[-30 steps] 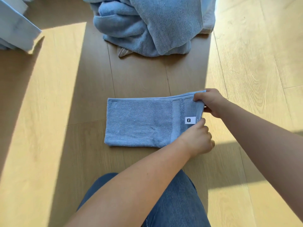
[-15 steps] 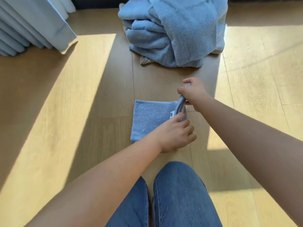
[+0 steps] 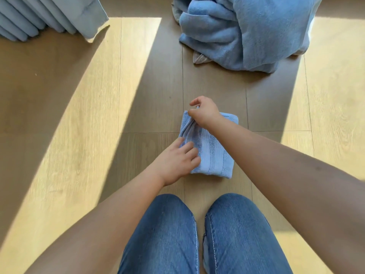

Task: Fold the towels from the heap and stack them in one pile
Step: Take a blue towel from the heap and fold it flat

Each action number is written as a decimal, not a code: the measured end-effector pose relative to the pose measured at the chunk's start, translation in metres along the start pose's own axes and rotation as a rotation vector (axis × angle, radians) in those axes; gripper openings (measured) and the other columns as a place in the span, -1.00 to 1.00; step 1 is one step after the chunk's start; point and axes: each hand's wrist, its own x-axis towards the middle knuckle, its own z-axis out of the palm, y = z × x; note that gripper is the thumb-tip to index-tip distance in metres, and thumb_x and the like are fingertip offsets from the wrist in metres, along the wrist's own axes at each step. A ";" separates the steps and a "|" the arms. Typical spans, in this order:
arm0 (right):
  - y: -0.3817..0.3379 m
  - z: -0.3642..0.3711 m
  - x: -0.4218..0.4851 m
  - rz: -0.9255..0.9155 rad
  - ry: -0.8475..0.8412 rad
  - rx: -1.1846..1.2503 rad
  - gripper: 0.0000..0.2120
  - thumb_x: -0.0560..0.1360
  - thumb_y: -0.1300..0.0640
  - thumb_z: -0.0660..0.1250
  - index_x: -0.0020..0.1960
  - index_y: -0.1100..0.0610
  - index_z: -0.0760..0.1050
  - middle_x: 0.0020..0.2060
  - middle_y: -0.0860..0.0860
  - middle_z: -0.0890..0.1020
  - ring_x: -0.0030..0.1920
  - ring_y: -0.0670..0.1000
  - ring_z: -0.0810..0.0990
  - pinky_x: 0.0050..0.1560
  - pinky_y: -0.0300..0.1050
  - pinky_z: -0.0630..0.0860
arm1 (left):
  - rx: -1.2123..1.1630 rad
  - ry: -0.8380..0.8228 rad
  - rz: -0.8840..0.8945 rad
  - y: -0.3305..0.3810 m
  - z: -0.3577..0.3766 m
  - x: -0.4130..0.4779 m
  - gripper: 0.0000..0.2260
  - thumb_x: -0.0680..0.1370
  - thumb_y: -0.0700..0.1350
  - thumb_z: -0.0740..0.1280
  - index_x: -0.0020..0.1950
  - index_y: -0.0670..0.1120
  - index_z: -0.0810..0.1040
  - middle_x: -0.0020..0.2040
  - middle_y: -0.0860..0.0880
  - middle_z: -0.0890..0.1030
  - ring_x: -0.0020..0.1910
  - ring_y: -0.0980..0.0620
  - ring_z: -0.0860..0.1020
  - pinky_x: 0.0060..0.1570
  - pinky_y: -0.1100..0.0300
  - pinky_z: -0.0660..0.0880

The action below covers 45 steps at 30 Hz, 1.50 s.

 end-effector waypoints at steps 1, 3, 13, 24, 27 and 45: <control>0.000 0.002 0.003 -0.011 -0.009 -0.009 -0.70 0.49 0.23 0.25 0.22 0.21 0.43 0.21 0.16 0.43 -0.17 0.04 0.45 -0.37 -0.25 0.36 | -0.016 -0.037 -0.012 -0.004 0.002 -0.001 -0.80 0.19 -0.30 0.26 -0.29 -0.06 0.55 -0.33 -0.01 0.55 -0.23 -0.05 0.60 -0.08 0.07 0.57; -0.002 0.004 0.008 -0.029 -0.050 -0.022 -0.68 0.51 0.17 0.26 0.25 0.22 0.41 0.13 0.11 0.44 -0.08 0.03 0.44 -0.33 -0.27 0.36 | -0.071 -0.095 -0.096 -0.010 0.011 -0.001 -0.76 0.10 -0.22 0.42 -0.26 -0.07 0.59 -0.27 -0.03 0.59 -0.17 -0.07 0.62 -0.12 0.06 0.56; 0.051 -0.013 -0.029 -0.086 0.298 -0.515 -0.54 0.46 0.26 0.15 0.36 0.18 0.31 0.32 0.15 0.36 0.32 0.15 0.31 0.26 -0.04 0.22 | -0.614 -0.286 -0.781 -0.023 0.030 -0.014 -0.56 0.54 -0.17 0.12 0.43 -0.18 0.22 0.37 -0.15 0.32 0.31 -0.14 0.34 0.18 0.02 0.36; 0.116 0.009 -0.060 -0.182 0.216 -0.773 -0.47 0.41 0.10 0.03 0.27 0.35 0.42 0.24 0.24 0.51 0.23 0.19 0.53 0.16 0.17 0.46 | -0.467 -0.087 -0.534 0.019 0.034 0.044 -0.43 0.46 0.07 -0.31 0.40 -0.20 -0.15 0.53 -0.16 0.06 0.51 -0.10 0.07 0.40 0.00 -0.16; 0.116 0.014 -0.051 -0.228 0.111 -0.795 -0.38 0.46 0.01 -0.15 0.46 0.25 0.14 0.46 0.16 0.22 0.47 0.09 0.20 0.44 0.01 0.02 | -0.449 -0.098 -0.511 0.030 0.049 0.060 -0.41 0.37 0.08 -0.49 0.36 -0.11 -0.38 0.53 -0.06 -0.25 0.52 -0.03 -0.23 0.34 0.08 -0.41; 0.151 0.008 -0.021 -0.192 0.163 -0.729 -0.31 0.47 -0.21 -0.06 0.47 0.11 -0.12 0.48 0.21 0.06 0.49 0.17 0.02 0.43 0.14 -0.09 | -0.508 -0.146 -0.724 0.021 0.078 0.064 -0.35 0.48 0.09 -0.04 0.45 -0.30 0.09 0.44 -0.20 0.17 0.48 -0.15 0.10 0.30 -0.14 0.17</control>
